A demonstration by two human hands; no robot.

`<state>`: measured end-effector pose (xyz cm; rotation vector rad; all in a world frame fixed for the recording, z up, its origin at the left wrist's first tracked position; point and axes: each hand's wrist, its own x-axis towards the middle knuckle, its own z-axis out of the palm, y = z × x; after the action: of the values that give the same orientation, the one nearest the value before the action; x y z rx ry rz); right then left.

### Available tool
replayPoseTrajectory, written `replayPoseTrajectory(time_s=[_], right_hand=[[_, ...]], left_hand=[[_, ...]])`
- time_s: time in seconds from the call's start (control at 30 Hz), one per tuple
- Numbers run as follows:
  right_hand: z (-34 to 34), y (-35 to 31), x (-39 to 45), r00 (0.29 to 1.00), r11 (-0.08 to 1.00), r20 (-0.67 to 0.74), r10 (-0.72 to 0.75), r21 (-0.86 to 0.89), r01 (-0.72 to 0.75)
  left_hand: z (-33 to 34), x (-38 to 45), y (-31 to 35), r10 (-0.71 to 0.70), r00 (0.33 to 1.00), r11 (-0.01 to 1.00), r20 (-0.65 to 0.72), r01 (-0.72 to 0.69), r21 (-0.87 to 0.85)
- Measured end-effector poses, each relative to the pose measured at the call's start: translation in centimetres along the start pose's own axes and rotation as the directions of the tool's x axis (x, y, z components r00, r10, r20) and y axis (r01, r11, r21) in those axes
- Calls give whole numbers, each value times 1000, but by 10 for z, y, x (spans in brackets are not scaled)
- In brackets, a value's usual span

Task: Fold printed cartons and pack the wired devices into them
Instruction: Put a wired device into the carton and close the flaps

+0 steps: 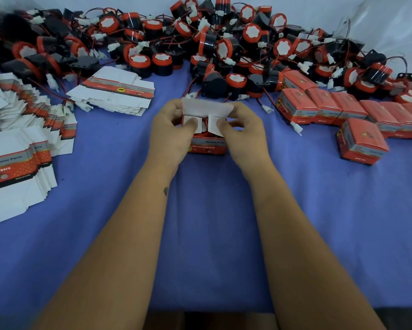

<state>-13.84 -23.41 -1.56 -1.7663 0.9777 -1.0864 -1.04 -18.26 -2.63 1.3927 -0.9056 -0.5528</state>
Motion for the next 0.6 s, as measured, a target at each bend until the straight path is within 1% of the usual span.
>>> replayPoseTrajectory(time_s=[0.07,0.13,0.17,0.2,0.27,0.3,0.33,0.37,0.43,0.5,0.53,0.6], right_hand=[[-2,-1,-1,1000,1000,-23,-4,-26,3],[-5,-1,-1,1000,1000,-5,25,14,-25],[-8,-2,-2,999,997,23,44,55,-45],[-11,-2,-3,997,993,58,57,97,-63],[-18,-3,-5,990,988,129,53,140,-71],[-20,-3,-5,987,987,156,46,143,-69],[-22,-2,-6,983,987,178,42,143,-68],[-23,-2,-5,980,987,197,44,144,-73],[-24,-1,-4,967,980,246,63,170,-107],[-24,2,-4,946,973,314,83,178,-145],[-23,3,-4,939,981,334,85,137,-137],[-20,6,-4,939,997,336,68,12,-76]], left_hand=[[0,1,0,33,997,999,-67,-30,39],[-3,0,1,-6,995,999,-97,11,48],[-6,0,2,-45,994,999,-96,46,6],[-9,2,4,-98,991,993,-87,92,-72],[-15,5,10,-219,975,940,-16,207,-270],[-17,5,11,-250,968,914,21,243,-325],[-18,6,11,-255,966,914,34,253,-317],[-17,6,10,-241,970,933,30,241,-267],[-15,5,6,-168,985,974,44,172,-148],[-15,3,4,-112,991,989,77,119,-86],[-15,2,3,-88,993,993,81,94,-72],[-16,1,2,-31,997,999,72,34,-42]])
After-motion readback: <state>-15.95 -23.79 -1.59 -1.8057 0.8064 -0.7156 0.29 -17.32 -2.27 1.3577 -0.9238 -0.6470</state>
